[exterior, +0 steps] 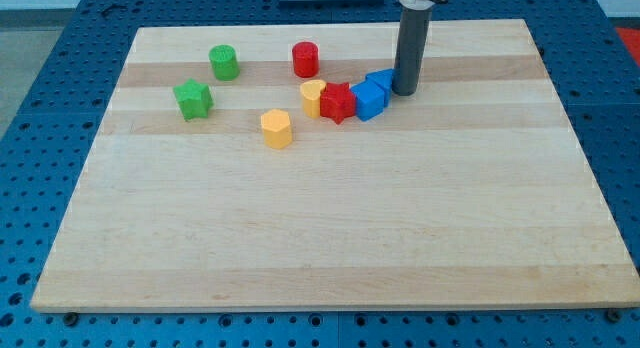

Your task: Slide the yellow hexagon a bit left and up

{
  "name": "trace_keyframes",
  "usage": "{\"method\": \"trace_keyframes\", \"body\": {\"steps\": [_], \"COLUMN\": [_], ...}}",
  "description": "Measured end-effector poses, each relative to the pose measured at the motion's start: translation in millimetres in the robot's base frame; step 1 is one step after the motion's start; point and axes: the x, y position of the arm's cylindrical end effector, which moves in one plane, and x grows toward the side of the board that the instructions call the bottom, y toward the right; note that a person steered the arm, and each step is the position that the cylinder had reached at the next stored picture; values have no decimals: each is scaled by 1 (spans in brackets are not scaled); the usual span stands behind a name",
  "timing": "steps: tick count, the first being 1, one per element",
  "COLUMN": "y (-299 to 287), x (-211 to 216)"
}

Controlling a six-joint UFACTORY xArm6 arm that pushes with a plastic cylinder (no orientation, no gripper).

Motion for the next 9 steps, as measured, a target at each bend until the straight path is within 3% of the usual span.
{"method": "trace_keyframes", "body": {"steps": [2, 3, 7, 9], "y": [24, -13, -180, -219], "x": [95, 119, 89, 73]}}
